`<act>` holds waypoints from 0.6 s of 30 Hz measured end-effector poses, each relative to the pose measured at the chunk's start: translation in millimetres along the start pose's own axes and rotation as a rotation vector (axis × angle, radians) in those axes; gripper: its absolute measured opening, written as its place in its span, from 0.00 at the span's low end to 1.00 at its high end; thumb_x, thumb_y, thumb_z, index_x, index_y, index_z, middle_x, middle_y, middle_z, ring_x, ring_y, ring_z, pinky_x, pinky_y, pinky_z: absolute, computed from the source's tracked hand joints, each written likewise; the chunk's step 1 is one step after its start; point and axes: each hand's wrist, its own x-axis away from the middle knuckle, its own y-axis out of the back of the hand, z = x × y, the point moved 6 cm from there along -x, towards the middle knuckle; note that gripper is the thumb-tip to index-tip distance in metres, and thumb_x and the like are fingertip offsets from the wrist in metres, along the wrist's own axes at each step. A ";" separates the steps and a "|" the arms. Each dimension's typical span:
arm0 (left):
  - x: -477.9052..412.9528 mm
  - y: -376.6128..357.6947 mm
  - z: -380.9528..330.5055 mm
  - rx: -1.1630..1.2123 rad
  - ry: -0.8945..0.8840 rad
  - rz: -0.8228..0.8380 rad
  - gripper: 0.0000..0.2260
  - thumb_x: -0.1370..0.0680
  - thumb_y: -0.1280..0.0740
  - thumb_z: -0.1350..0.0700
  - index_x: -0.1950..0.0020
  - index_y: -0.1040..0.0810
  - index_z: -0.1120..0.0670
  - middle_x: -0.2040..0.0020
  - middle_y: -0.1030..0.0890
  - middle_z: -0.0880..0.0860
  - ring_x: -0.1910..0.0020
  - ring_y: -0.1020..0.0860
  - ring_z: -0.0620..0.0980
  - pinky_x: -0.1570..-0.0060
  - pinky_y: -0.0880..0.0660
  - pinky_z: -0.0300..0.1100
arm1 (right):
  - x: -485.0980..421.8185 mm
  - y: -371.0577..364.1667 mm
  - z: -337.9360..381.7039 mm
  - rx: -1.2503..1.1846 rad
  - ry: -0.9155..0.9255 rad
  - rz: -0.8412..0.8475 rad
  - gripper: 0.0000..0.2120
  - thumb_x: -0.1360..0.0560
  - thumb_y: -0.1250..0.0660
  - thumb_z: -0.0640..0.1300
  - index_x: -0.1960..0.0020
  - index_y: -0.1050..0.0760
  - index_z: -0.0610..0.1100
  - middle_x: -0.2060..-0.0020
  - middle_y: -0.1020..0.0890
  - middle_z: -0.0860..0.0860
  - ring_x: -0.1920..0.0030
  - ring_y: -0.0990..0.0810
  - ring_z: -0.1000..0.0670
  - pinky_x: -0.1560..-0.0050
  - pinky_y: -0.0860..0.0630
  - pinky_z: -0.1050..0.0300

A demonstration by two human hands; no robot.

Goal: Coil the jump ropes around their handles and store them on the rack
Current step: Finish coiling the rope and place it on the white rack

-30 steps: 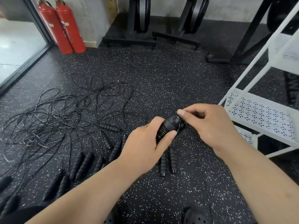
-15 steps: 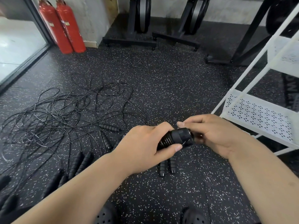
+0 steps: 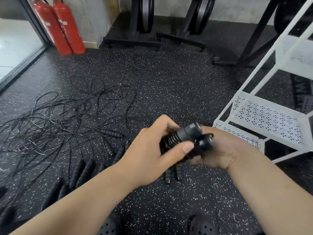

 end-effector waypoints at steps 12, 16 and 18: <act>-13.7 -13.7 18.3 0.734 0.494 -0.282 0.24 0.15 0.38 0.39 0.35 0.26 0.60 0.51 0.15 0.65 0.62 0.15 0.64 0.63 0.15 0.55 | 14.6 -15.3 31.7 0.271 0.666 -0.660 0.18 0.11 0.43 0.53 0.47 0.16 0.51 0.56 0.14 0.53 0.58 0.18 0.52 0.61 0.23 0.53; -17.8 -3.4 26.2 0.681 0.532 -0.416 0.23 0.15 0.37 0.37 0.39 0.20 0.57 0.47 0.13 0.58 0.50 0.14 0.56 0.42 0.16 0.61 | 13.2 -25.5 26.6 0.531 0.755 -0.738 0.14 0.12 0.41 0.48 0.37 0.17 0.56 0.49 0.14 0.62 0.46 0.17 0.61 0.45 0.22 0.59; -19.2 -4.2 26.7 0.658 0.548 -0.435 0.23 0.16 0.37 0.37 0.40 0.20 0.56 0.52 0.13 0.54 0.54 0.16 0.49 0.44 0.17 0.58 | 9.3 -24.6 20.9 0.452 0.703 -0.736 0.14 0.12 0.40 0.46 0.39 0.16 0.56 0.49 0.13 0.60 0.47 0.15 0.59 0.44 0.21 0.53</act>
